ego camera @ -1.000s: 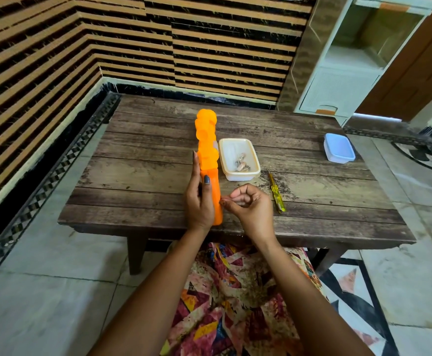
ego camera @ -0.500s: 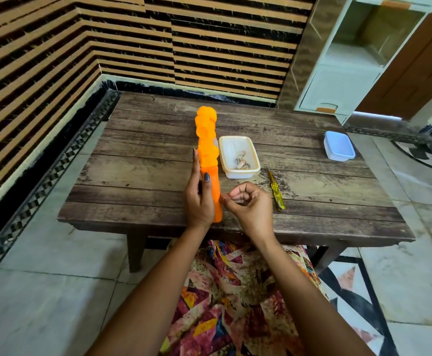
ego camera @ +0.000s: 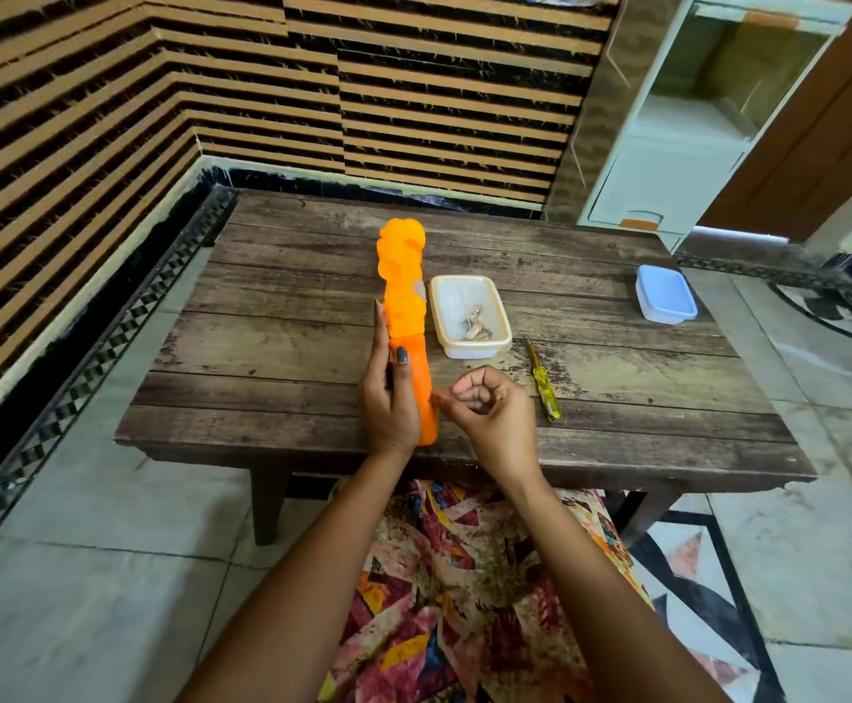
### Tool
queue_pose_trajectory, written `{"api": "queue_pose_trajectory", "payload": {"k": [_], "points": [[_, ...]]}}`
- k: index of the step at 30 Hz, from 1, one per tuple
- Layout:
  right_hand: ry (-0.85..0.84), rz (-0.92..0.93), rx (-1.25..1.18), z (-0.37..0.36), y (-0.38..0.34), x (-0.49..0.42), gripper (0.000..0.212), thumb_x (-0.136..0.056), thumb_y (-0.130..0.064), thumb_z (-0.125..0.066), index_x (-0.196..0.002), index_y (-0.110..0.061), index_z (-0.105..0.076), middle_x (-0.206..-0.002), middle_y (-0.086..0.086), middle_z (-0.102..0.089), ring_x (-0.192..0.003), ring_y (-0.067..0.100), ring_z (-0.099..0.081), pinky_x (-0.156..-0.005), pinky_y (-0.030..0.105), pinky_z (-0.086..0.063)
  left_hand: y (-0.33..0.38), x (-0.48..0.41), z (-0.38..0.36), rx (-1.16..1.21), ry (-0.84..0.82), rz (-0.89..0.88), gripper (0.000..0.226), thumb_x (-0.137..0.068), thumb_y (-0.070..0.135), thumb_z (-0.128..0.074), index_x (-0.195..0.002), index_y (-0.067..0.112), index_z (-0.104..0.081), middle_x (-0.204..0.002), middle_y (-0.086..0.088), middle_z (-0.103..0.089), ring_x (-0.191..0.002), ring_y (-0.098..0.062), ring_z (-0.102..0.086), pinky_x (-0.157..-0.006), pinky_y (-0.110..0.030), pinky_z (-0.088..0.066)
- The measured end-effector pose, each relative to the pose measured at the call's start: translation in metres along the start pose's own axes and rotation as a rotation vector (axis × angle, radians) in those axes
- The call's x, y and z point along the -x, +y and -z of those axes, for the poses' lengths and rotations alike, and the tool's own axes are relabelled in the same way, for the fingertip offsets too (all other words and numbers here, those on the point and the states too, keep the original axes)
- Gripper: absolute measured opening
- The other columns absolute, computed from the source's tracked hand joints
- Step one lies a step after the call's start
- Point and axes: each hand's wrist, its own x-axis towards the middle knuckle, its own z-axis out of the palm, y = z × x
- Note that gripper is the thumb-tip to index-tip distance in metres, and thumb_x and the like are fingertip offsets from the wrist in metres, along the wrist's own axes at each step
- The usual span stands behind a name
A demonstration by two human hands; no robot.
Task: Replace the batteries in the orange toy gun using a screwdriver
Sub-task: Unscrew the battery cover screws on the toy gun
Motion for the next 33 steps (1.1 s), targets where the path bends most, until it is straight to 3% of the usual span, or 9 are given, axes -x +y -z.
{"api": "queue_pose_trajectory", "payload": {"k": [3,6,10,14,18,20,23,29,33], "points": [[0.193,0.061,0.167,0.014,-0.001,-0.002,0.027,-0.078,0.001,-0.069,-0.074,-0.024,-0.058,-0.074,-0.007,-0.065,-0.07,0.0,-0.062,-0.071,0.017,-0.051,0.002,0.0,0.001,0.0,0.028,0.008,0.065,-0.09,0.058,-0.037,-0.139,0.017,-0.023,-0.141,0.016,-0.028,-0.129,0.012,-0.031,-0.105,-0.011,-0.029],[0.417,-0.02,0.675,0.042,0.001,-0.008,0.017,-0.083,-0.021,-0.067,-0.1,-0.021,-0.063,-0.105,0.001,-0.062,-0.102,0.02,-0.055,-0.081,0.026,-0.041,0.002,-0.001,0.0,0.014,0.068,0.042,0.054,-0.093,0.038,-0.042,-0.139,0.016,-0.023,-0.14,0.017,-0.028,-0.126,0.016,-0.032,-0.103,-0.009,-0.029],[0.228,-0.266,1.041,0.067,0.017,-0.013,0.053,-0.083,-0.045,-0.063,-0.126,-0.017,-0.049,-0.12,0.013,-0.052,-0.114,0.033,-0.044,-0.093,0.039,-0.039,0.002,-0.001,-0.001,-0.002,0.107,0.067,0.047,-0.094,0.015,-0.035,-0.139,0.015,-0.023,-0.142,0.013,-0.028,-0.125,0.016,-0.033,-0.103,-0.009,-0.029],[0.314,-0.209,0.849,0.074,0.031,-0.014,0.027,-0.087,-0.022,-0.059,-0.112,-0.013,-0.057,-0.108,0.014,-0.063,-0.101,0.034,-0.058,-0.08,0.036,-0.046,0.002,0.0,0.0,0.002,0.126,0.098,0.051,-0.094,0.02,-0.036,-0.141,0.006,-0.027,-0.146,-0.012,-0.034,-0.127,0.0,-0.037,-0.102,-0.009,-0.031],[0.583,-0.149,0.22,0.08,0.021,-0.016,0.012,-0.086,-0.004,-0.061,-0.095,-0.011,-0.062,-0.089,0.004,-0.063,-0.082,0.017,-0.064,-0.071,0.019,-0.047,0.003,0.0,0.0,0.013,0.119,0.081,0.073,-0.09,0.054,-0.04,-0.141,0.003,-0.03,-0.143,-0.006,-0.036,-0.127,-0.003,-0.038,-0.101,-0.008,-0.032],[0.603,-0.029,0.016,0.078,0.008,-0.015,0.02,-0.084,-0.001,-0.063,-0.089,-0.02,-0.061,-0.086,-0.001,-0.062,-0.073,0.002,-0.058,-0.077,0.025,-0.049,0.004,-0.001,0.0,0.003,0.12,0.097,0.066,-0.091,0.045,-0.04,-0.141,0.002,-0.031,-0.143,-0.007,-0.037,-0.126,-0.002,-0.038,-0.1,-0.007,-0.032],[0.548,0.216,-0.124,0.069,-0.017,-0.007,0.018,-0.089,-0.008,-0.058,-0.094,-0.025,-0.057,-0.095,0.008,-0.064,-0.086,0.009,-0.06,-0.077,0.024,-0.049,0.004,0.0,0.0,-0.008,0.131,0.116,0.055,-0.093,0.03,-0.036,-0.14,0.002,-0.031,-0.142,-0.007,-0.037,-0.126,-0.004,-0.038,-0.1,-0.007,-0.032],[0.176,0.321,0.129,0.038,-0.034,0.008,0.011,-0.091,-0.029,-0.051,-0.099,-0.036,-0.052,-0.084,-0.014,-0.059,-0.074,0.014,-0.055,-0.07,0.039,-0.048,0.004,-0.001,0.002,-0.008,0.113,0.088,0.066,-0.089,0.042,-0.039,-0.139,-0.001,-0.032,-0.141,-0.013,-0.04,-0.128,-0.015,-0.04,-0.102,-0.012,-0.034],[0.18,0.364,0.257,0.029,-0.031,0.016,0.01,-0.09,-0.022,-0.049,-0.1,-0.025,-0.051,-0.075,0.012,-0.059,-0.063,0.027,-0.05,-0.06,0.039,-0.043,0.004,-0.002,0.001,-0.043,0.119,0.101,0.052,-0.093,0.02,-0.037,-0.139,-0.001,-0.031,-0.142,-0.016,-0.039,-0.128,-0.012,-0.039,-0.103,-0.011,-0.033]]}}
